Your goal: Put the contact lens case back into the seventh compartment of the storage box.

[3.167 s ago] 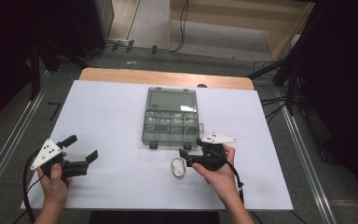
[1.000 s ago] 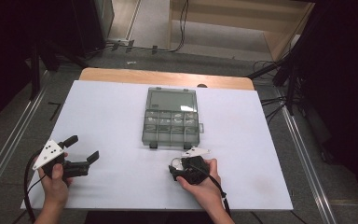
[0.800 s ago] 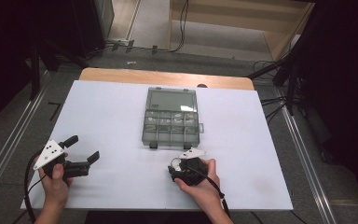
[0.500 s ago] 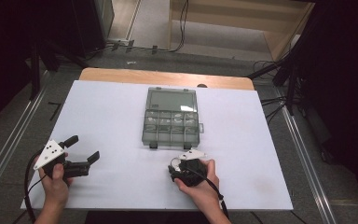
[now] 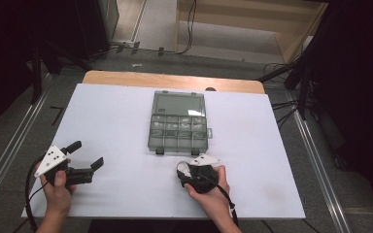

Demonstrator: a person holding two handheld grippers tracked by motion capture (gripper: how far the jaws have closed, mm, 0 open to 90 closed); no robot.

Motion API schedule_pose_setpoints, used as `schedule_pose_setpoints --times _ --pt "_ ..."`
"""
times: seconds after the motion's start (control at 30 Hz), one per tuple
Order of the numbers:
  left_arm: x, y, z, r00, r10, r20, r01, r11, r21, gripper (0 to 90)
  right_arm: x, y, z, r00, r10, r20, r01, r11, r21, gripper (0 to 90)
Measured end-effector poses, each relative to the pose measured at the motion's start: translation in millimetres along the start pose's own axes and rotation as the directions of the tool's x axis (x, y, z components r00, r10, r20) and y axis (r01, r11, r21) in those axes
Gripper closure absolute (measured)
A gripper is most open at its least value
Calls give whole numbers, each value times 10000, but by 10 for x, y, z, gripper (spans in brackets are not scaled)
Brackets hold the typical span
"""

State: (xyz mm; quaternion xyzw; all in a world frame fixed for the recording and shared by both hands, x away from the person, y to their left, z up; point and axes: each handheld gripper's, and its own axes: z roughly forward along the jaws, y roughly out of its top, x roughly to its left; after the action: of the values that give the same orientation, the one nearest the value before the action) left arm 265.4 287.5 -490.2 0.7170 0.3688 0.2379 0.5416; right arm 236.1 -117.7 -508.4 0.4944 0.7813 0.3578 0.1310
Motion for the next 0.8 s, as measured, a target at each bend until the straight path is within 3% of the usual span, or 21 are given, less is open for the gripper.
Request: schedule_pose_setpoints --times 0.8 --pt "-7 -1 12 10000 27 27 -27 10000 -11 0 -5 133 -141 9985 -186 -520 153 9979 -629 470"
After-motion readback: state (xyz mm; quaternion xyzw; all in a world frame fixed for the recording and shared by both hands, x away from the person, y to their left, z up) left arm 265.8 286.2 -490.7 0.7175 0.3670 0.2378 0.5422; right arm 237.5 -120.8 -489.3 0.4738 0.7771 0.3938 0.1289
